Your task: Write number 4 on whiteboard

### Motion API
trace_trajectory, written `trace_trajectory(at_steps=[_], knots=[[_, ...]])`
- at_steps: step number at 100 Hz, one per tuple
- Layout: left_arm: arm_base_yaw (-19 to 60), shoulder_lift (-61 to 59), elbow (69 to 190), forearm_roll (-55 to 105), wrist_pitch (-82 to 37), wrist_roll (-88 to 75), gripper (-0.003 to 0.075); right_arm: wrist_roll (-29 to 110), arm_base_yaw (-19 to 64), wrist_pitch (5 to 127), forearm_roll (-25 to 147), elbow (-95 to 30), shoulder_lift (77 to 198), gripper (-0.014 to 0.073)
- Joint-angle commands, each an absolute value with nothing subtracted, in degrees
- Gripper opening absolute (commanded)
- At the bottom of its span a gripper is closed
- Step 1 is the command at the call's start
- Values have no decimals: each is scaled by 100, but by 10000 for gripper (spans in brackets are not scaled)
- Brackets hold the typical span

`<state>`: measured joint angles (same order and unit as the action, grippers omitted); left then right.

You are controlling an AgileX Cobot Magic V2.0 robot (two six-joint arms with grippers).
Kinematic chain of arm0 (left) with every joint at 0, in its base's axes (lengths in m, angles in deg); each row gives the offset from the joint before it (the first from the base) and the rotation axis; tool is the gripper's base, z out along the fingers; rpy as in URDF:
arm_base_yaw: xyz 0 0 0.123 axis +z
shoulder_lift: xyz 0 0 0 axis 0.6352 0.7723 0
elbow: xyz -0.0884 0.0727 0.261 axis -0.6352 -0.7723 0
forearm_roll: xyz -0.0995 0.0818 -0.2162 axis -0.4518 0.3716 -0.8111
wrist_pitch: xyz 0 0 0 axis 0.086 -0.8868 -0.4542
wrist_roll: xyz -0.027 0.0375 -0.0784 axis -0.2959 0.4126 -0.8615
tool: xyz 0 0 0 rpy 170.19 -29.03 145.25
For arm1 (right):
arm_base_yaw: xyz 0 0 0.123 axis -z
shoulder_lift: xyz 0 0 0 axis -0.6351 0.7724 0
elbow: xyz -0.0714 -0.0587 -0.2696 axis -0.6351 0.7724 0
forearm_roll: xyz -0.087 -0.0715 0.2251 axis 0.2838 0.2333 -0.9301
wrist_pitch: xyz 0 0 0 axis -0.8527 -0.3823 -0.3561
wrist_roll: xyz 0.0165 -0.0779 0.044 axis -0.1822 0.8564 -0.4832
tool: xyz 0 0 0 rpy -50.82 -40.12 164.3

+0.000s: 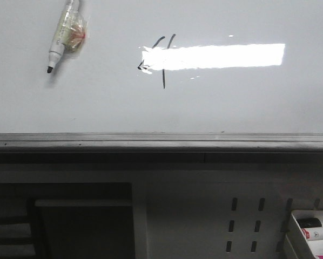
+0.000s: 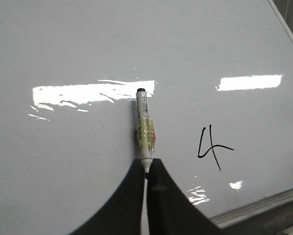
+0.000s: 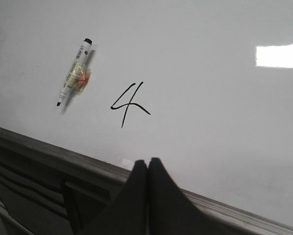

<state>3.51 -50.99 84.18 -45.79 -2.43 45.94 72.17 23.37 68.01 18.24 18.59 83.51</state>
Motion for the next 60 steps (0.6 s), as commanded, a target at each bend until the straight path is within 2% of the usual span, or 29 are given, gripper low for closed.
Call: trace_trajectory(at_steps=[1,60], knots=[[360,-5059,8566,-4688,-294,4600,-20,7279,2382,6536,1688,1719,8409,-64],[360,-5059,8566,-4688,-294,4600,-20,7279,2382,6500,1688,1719,8409,-64]])
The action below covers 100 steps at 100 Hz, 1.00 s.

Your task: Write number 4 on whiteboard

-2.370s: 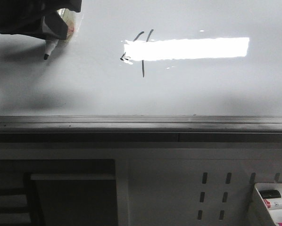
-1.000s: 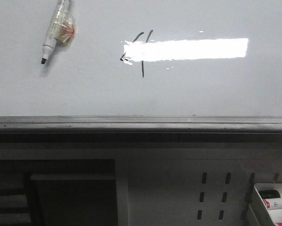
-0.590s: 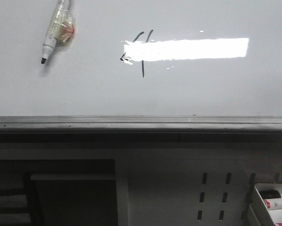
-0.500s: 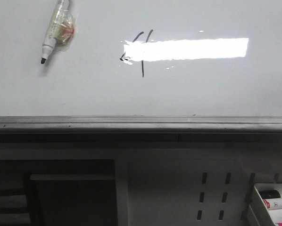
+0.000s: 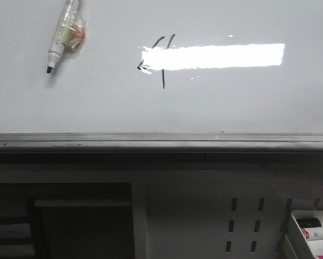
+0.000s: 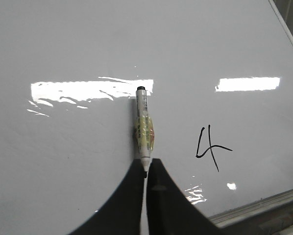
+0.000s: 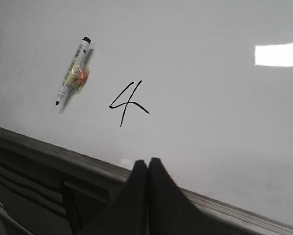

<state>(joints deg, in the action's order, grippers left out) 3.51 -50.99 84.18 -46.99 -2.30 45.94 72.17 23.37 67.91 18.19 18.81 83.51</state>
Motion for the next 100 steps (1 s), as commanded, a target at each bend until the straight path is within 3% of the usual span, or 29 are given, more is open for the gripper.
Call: trace_trajectory(at_steps=[1,17,26,39,64,82,100], knots=[[360,-5059,8566,-4688,-294,4600,-20,7279,2382,6500,1688,1719,8409,-64],[360,-5059,8531,-4610,-211,4600,-20,7279,2382,6500,1688,1719,8409,-64],[381,-5049,8446,-3647,-174,4078,-20,7279,2382,6500,1688,1719,8409,-64],[790,-5035,8185,-756,-33,1284,-20,7279,2382,6500,1688,1719,8409,-64],[2536,-5244,7907,3441,-969,-2667,-20,7279,2382,6500,1688,1719,8409,-64],[3232,-5780,7575,3955,-1081,-3124,-20,7279,2382,6500,1688,1719,8409,-64],[3460,-6051,7064,4535,-331,-3889,-20,7279,2382,6500,1688,1719,8409,-64]])
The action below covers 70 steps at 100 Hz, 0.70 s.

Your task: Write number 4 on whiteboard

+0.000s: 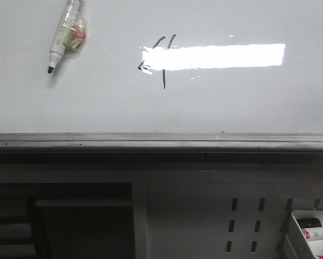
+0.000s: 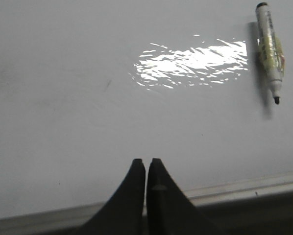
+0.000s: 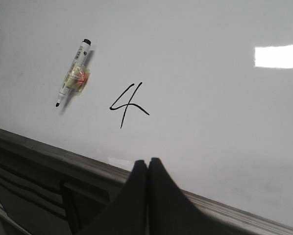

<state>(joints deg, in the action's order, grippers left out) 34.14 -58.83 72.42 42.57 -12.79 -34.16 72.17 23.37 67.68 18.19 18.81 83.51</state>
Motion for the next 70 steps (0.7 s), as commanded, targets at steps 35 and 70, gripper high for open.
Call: trace_trajectory(at_steps=[35,70], knots=[[2979,-6051,7064,4707,-447,-3990,-20,7279,2382,6454,1688,1719,8432,-64],[3003,-6042,7077,4499,-484,-3990,-20,7279,2382,6454,1688,1719,8432,-64]])
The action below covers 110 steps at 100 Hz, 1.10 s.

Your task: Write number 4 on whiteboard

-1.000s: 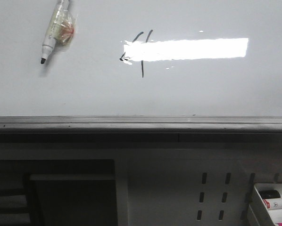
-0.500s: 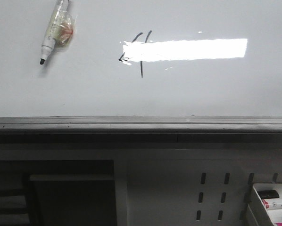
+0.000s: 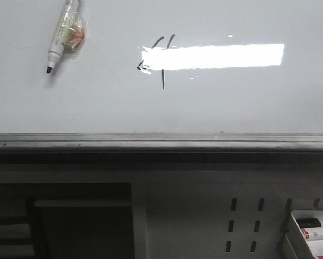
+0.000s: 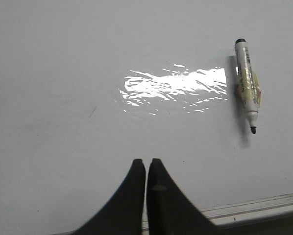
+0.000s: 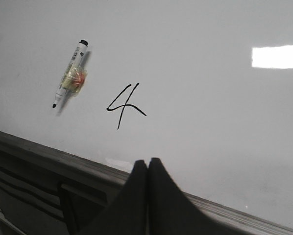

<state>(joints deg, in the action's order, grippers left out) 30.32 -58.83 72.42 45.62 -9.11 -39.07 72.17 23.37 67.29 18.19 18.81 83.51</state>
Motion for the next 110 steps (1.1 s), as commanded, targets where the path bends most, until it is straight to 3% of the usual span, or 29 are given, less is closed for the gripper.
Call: trace_trajectory(at_steps=[1,52,60,80,93,110], knots=[[3003,-6042,7077,4499,-484,-3990,-20,7279,2382,6454,1688,1719,8432,-64],[3003,-6042,7077,4499,-484,-3990,-20,7279,2382,6018,1736,1719,8432,-64],[3003,-6042,7077,4499,-484,-3990,-20,7112,2397,5950,2859,1733,8432,-64],[3003,-6042,7077,4499,-484,-3990,-20,3904,3266,5179,6245,2220,8432,-64],[3003,-6042,7077,4499,-484,-3990,-20,3607,3840,5209,7036,2517,8259,-64],[3003,-6042,7077,4499,-484,-3990,-20,3431,3984,5127,7428,2953,7706,-64]])
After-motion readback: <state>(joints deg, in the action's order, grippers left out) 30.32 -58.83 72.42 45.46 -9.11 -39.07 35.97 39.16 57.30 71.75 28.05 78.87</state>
